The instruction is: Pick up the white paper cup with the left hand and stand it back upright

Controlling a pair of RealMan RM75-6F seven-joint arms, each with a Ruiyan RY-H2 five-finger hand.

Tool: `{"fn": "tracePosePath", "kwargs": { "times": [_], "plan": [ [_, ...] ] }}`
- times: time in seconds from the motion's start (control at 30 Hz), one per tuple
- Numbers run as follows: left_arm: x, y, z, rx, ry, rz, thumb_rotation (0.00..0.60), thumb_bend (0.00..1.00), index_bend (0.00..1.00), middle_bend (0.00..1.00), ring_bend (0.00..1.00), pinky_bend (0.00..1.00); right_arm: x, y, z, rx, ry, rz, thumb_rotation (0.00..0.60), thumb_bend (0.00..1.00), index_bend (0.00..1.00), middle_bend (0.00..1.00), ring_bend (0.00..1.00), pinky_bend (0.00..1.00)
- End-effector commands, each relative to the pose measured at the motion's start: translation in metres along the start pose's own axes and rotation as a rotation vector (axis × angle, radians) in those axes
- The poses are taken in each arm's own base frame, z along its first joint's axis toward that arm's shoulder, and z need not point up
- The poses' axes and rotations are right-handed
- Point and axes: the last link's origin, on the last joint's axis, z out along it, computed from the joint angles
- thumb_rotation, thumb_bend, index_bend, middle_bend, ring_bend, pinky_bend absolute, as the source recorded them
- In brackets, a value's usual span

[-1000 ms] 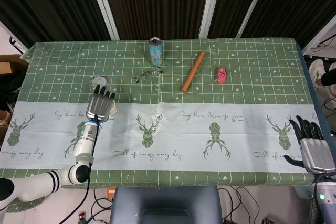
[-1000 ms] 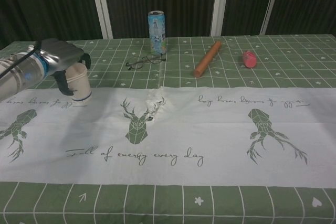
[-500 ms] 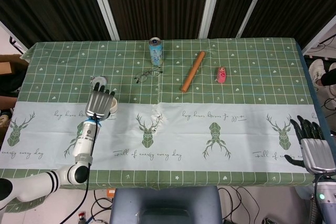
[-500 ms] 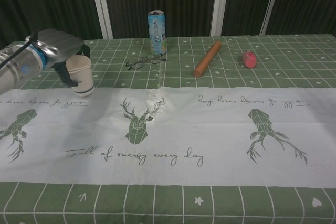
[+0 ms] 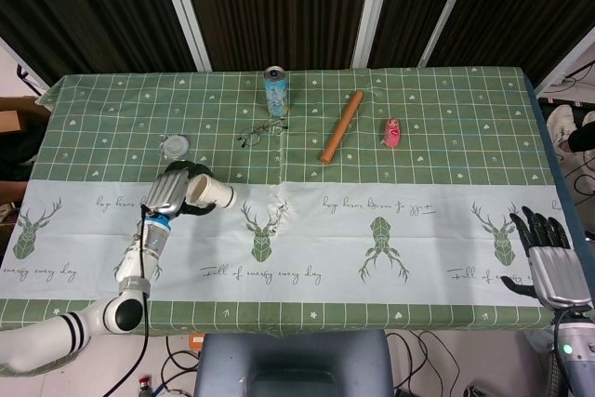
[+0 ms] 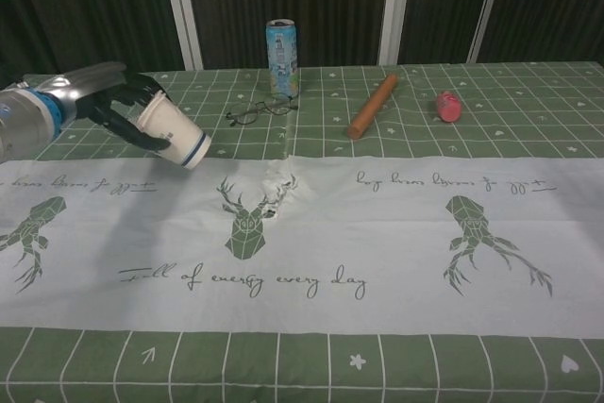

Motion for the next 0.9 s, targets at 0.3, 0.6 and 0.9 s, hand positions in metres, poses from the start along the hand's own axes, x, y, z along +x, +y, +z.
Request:
{"fn": "tracePosePath", "kwargs": {
  "times": [0.3,0.6,0.9],
  "plan": [
    [-0.021,-0.050,-0.013,-0.021,-0.092,-0.201,0.600,0.20,0.32,0.36,0.10,0.09,0.000,-0.002,0.000,0.002,-0.008,0.002,0.600,0.00,0.00,0.00,0.00,0.00],
    [-0.025,-0.064,-0.014,-0.028,-0.117,-0.171,0.600,0.20,0.20,0.26,0.03,0.05,-0.001,-0.003,0.001,0.002,-0.012,-0.008,0.600,0.00,0.00,0.00,0.00,0.00],
    [-0.019,-0.064,-0.015,-0.048,-0.127,-0.124,0.600,0.20,0.00,0.00,0.00,0.02,-0.002,-0.003,0.001,-0.002,-0.017,-0.005,0.600,0.00,0.00,0.00,0.00,0.00]
  ]
}}
